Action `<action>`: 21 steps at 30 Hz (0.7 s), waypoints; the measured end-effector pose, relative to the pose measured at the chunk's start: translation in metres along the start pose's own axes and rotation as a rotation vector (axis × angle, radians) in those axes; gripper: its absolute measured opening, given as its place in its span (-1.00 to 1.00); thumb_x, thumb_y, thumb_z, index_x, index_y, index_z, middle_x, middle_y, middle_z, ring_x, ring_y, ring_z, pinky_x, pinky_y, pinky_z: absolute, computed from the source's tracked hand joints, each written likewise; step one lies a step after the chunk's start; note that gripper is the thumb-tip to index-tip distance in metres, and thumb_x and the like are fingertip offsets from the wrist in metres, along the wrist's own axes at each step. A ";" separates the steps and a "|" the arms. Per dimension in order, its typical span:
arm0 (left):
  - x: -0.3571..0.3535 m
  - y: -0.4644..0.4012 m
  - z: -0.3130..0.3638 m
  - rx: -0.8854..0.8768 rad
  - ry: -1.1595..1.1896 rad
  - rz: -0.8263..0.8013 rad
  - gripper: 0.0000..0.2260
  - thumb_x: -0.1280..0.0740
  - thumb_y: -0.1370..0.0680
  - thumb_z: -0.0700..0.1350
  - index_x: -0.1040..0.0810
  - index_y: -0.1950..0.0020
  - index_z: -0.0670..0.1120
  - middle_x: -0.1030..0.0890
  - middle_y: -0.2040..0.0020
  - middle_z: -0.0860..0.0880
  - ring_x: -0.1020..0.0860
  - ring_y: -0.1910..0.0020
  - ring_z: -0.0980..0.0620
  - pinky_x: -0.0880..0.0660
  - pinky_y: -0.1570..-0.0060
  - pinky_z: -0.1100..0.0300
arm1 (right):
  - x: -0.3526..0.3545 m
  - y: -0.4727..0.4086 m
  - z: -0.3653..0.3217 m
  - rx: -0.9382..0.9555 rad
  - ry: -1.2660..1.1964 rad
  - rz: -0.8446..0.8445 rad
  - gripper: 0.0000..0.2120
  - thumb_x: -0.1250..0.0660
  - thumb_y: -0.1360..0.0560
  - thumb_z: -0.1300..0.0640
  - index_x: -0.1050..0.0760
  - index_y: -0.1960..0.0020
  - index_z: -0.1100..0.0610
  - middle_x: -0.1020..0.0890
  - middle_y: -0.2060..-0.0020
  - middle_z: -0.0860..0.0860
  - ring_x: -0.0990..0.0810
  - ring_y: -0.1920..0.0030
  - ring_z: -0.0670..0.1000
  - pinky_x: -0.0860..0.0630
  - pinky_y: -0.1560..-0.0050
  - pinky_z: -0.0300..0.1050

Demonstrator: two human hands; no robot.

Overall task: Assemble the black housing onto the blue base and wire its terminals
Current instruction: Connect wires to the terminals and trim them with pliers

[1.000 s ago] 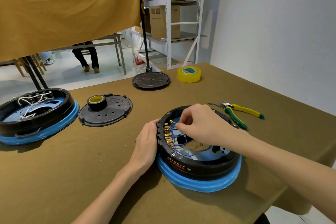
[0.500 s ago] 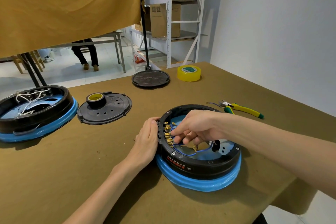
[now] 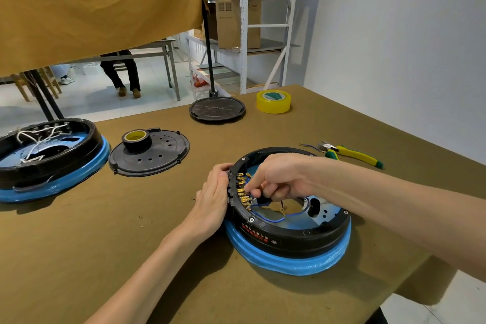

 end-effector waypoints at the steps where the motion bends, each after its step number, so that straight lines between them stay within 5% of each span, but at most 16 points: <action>1: 0.000 0.000 0.000 -0.006 0.004 -0.005 -0.67 0.16 -0.76 0.07 -0.32 -0.37 0.15 -0.51 -0.32 0.02 -0.45 -0.38 0.01 -0.26 -0.47 -0.17 | 0.000 0.000 -0.001 -0.005 0.005 -0.006 -0.79 -0.26 -0.65 0.30 -0.49 0.16 0.21 -0.50 0.49 -0.02 -0.27 0.57 -0.16 -0.12 0.60 -0.37; 8: 0.003 0.001 0.000 0.077 0.025 0.098 -0.71 0.04 -0.74 0.14 -0.44 -0.19 0.12 -0.56 -0.16 0.01 -0.51 -0.24 0.01 -0.42 -0.34 -0.13 | 0.003 0.003 0.017 0.115 0.052 0.071 -0.79 -0.36 -0.61 0.24 -0.52 0.20 0.20 -0.52 0.45 -0.01 -0.34 0.53 -0.12 -0.17 0.57 -0.31; 15: 0.019 0.035 0.001 0.022 0.009 0.369 -0.81 -0.31 -0.60 0.15 -0.64 0.01 0.08 -0.63 0.05 0.10 -0.61 0.04 0.16 -0.56 0.08 0.29 | 0.005 0.005 0.025 0.138 -0.018 0.071 -0.88 -0.43 -0.58 0.19 -0.59 0.12 0.19 -0.52 0.45 -0.01 -0.36 0.53 -0.10 -0.22 0.56 -0.29; 21: 0.004 0.061 0.006 -0.013 0.265 0.474 -0.83 -0.45 -0.54 -0.06 -0.75 -0.09 -0.03 -0.73 -0.03 0.10 -0.68 -0.08 0.10 -0.65 -0.04 0.07 | 0.002 0.004 0.026 0.141 -0.051 0.073 -0.89 -0.45 -0.57 0.17 -0.61 0.08 0.20 -0.52 0.43 -0.03 -0.32 0.54 -0.12 -0.19 0.56 -0.30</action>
Point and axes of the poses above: each hand's wrist, its own y-axis away from the middle knuckle, its own x-axis out of the back of the hand, z = x × y, the point moved 3 cm from there along -y, towards the middle knuckle
